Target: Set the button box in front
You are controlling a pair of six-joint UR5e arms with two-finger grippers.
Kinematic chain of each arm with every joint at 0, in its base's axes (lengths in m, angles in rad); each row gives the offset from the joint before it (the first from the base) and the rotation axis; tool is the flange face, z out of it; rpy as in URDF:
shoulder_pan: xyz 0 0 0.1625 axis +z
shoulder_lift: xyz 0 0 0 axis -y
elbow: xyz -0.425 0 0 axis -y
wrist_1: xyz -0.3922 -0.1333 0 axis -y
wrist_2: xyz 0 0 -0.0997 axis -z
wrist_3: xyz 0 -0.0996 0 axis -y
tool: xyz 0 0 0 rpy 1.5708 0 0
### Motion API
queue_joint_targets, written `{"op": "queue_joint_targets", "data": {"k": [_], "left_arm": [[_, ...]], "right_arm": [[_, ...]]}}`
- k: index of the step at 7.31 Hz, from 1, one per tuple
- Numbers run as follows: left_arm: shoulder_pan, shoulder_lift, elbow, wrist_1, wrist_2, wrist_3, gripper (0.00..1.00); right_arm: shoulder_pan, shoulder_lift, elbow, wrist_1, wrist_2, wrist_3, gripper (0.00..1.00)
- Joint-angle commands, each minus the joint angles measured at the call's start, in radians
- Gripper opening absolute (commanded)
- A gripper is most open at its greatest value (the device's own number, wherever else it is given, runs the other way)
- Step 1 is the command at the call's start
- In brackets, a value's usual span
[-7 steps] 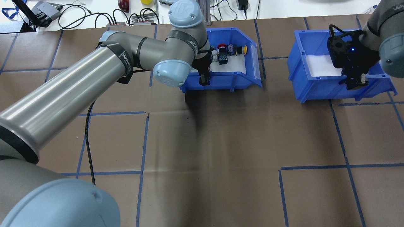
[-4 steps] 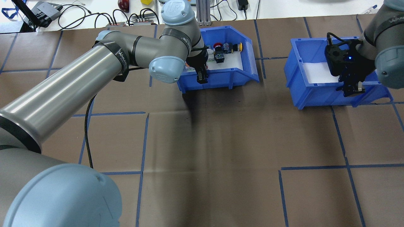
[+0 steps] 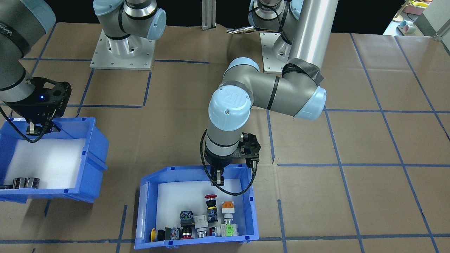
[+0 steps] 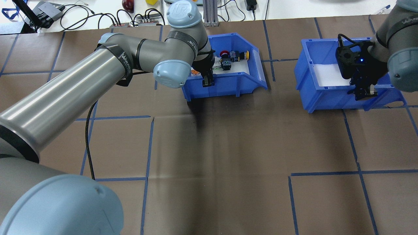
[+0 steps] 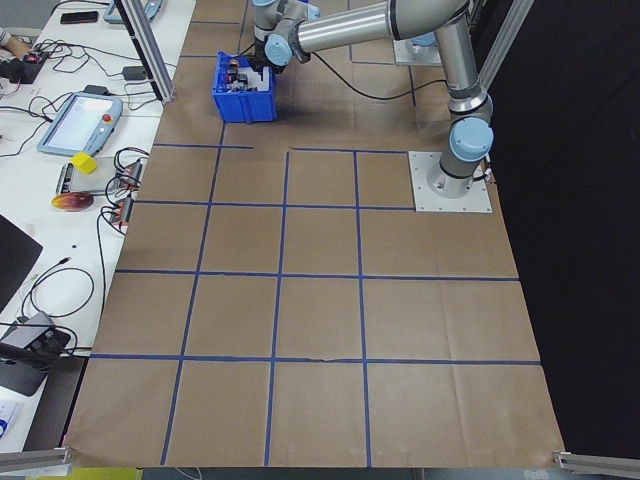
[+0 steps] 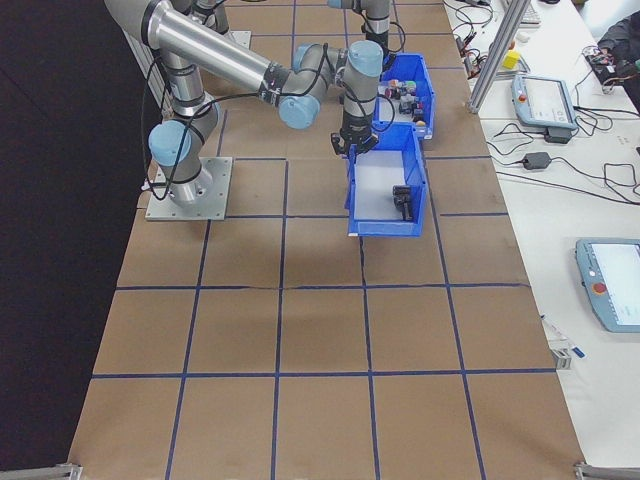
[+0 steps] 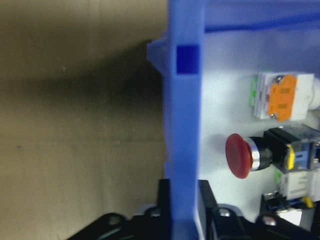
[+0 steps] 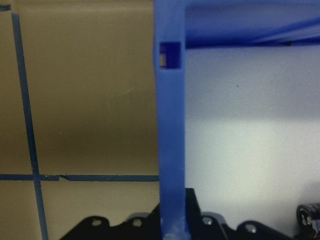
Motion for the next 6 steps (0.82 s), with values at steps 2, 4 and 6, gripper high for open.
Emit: {"op": "queue_joint_targets", "data": {"k": [2, 4, 6], "left_arm": [[0.015, 0.241, 0.013, -0.3, 0.033, 0.29, 0.83], [0.024, 0.371, -0.012, -0.475, 0.04, 0.563, 0.98], [0.047, 0.471, -0.014, -0.587, 0.04, 1.005, 0.98]], "right_arm": [[0.007, -0.05, 0.057, 0.0, 0.0, 0.038, 0.08], [0.019, -0.149, 0.187, -0.005, 0.0, 0.101, 0.08], [0.094, -0.193, 0.249, -0.048, -0.001, 0.171, 0.08]]}}
